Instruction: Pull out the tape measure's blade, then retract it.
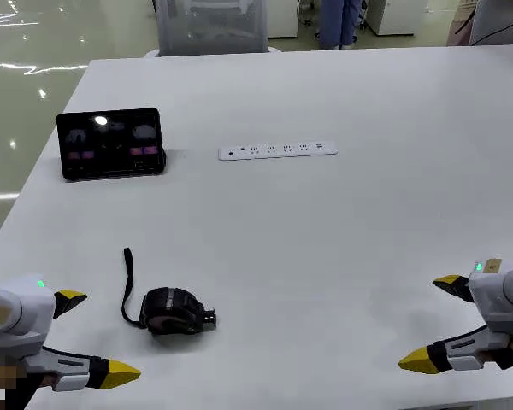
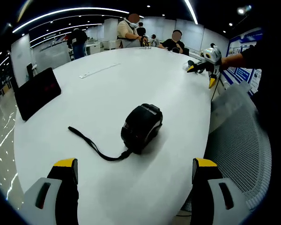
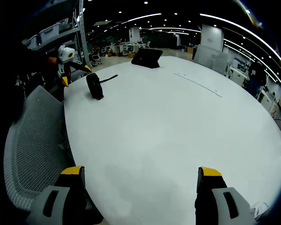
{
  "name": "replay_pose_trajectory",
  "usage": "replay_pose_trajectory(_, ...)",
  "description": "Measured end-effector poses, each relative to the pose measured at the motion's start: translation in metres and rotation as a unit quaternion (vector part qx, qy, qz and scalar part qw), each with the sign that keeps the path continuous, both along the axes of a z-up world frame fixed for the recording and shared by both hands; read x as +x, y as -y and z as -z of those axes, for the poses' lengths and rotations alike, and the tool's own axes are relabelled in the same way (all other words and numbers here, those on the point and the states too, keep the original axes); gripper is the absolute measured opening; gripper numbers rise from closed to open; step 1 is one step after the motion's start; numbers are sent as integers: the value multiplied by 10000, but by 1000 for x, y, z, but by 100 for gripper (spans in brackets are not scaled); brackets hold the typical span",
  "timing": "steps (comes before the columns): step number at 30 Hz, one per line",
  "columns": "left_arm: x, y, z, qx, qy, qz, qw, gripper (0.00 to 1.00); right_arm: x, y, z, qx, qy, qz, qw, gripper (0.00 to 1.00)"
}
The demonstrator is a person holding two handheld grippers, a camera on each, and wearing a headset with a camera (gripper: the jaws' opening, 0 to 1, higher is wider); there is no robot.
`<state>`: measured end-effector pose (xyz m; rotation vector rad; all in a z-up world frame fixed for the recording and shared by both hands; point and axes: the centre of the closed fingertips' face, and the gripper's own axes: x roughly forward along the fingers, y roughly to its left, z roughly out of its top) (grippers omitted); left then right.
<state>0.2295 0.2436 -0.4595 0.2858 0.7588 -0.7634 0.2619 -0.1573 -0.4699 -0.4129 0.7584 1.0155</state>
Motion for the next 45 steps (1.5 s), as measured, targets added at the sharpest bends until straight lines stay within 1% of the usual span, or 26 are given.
replay_pose_trajectory(2, 2, 2, -1, 54, 1, 39, 10000, 99, 2, -7, -3, 128, 36, -128, 9998, 99)
replay_pose_trajectory(3, 3, 3, -2, 46, 4, 57, 10000, 99, 3, -9, -4, 133, 83, -153, 9998, 99)
replay_pose_trajectory(5, 5, 7, -5, 7, 13, 124, 9999, 99, 7, -12, -3, 107, 49, -170, 9998, 99)
replay_pose_trajectory(8, 9, 9, -4, 76, -1, 228, 9997, 99, 11, -16, -1, 107, 74, -222, 9997, 99)
replay_pose_trajectory(10, 10, 12, -4, 99, -47, 293, 9995, 99, 12, -20, -2, 114, 82, -268, 9995, 99)
replay_pose_trajectory(11, 11, 14, -5, 90, -41, 336, 9994, 99, 13, -22, -3, 128, 99, -288, 9995, 99)
replay_pose_trajectory(13, 13, 19, -7, 95, 36, 500, 9987, 99, 15, -26, -4, 164, 108, -346, 9992, 99)
replay_pose_trajectory(15, 14, 21, -7, 225, 46, 682, 9974, 99, 17, -30, -6, 164, 140, -383, 9990, 99)
replay_pose_trajectory(17, 16, 24, -9, 326, 99, 841, 9959, 99, 20, -34, -7, 154, 162, -440, 9988, 99)
replay_pose_trajectory(19, 17, 26, -10, 360, 112, 932, 9949, 99, 21, -37, -7, 141, 168, -484, 9986, 99)
replay_pose_trajectory(21, 20, 29, -11, 401, 136, 1066, 9934, 99, 20, -41, -9, 130, 173, -553, 9982, 99)
replay_pose_trajectory(22, 21, 31, -11, 421, 111, 1135, 9926, 99, 20, -44, -9, 109, 185, -600, 9980, 99)
replay_pose_trajectory(24, 23, 33, -11, 518, 132, 1279, 9903, 99, 21, -47, -10, 104, 212, -661, 9975, 99)
replay_pose_trajectory(30, 26, 42, -11, 596, 68, 1519, 9866, 99, 23, -56, -13, 134, 231, -816, 9963, 99)
replay_pose_trajectory(32, 26, 44, -9, 688, 73, 1653, 9838, 98, 22, -63, -14, 191, 204, -849, 9960, 99)
replay_pose_trajectory(34, 25, 45, -7, 802, 97, 1804, 9803, 96, 21, -67, -14, 197, 188, -890, 9957, 99)
replay_pose_trajectory(35, 25, 45, -4, 896, 92, 1897, 9777, 95, 20, -70, -14, 208, 140, -940, 9953, 99)
replay_pose_trajectory(37, 23, 48, -2, 968, 51, 2030, 9744, 94, 20, -74, -12, 175, 143, -1004, 9947, 99)
replay_pose_trajectory(40, 23, 53, 1, 1004, -1, 2139, 9717, 94, 20, -78, -10, 143, 122, -1083, 9939, 99)
replay_pose_trajectory(41, 24, 54, 2, 1020, -8, 2148, 9713, 94, 20, -81, -10, 158, 121, -1094, 9938, 99)
replay_pose_trajectory(42, 25, 55, 3, 1058, -21, 2191, 9700, 94, 19, -84, -11, 190, 121, -1131, 9933, 99)
replay_pose_trajectory(45, 27, 58, 6, 1059, -71, 2268, 9681, 94, 20, -91, -10, 212, 117, -1161, 9929, 99)
